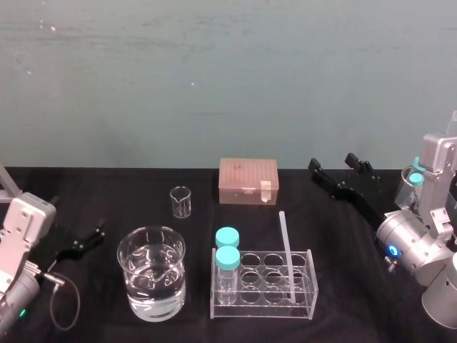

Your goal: Pick up the stirring rod with one hand, then place it down.

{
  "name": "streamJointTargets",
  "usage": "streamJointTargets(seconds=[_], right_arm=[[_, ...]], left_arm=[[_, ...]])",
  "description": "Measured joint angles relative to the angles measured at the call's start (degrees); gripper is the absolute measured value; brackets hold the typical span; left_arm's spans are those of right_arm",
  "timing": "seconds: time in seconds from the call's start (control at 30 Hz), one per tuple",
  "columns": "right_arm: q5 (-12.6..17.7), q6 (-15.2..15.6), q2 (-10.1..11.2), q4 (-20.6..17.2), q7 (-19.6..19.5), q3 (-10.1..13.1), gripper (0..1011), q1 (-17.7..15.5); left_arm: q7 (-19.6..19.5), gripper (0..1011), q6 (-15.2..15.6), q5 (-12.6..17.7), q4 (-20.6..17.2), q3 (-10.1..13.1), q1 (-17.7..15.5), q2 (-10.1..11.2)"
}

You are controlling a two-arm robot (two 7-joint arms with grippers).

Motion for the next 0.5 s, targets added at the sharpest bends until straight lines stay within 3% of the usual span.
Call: streamJointTargets(seconds=[0.5], right_arm=[[-0.11, -0.14, 0.00, 0.02, -0.07, 0.00, 1002, 0.00]], left_arm=[[0.00, 1005, 0.00, 0.00, 0.00, 0.00, 0.00, 0.00]])
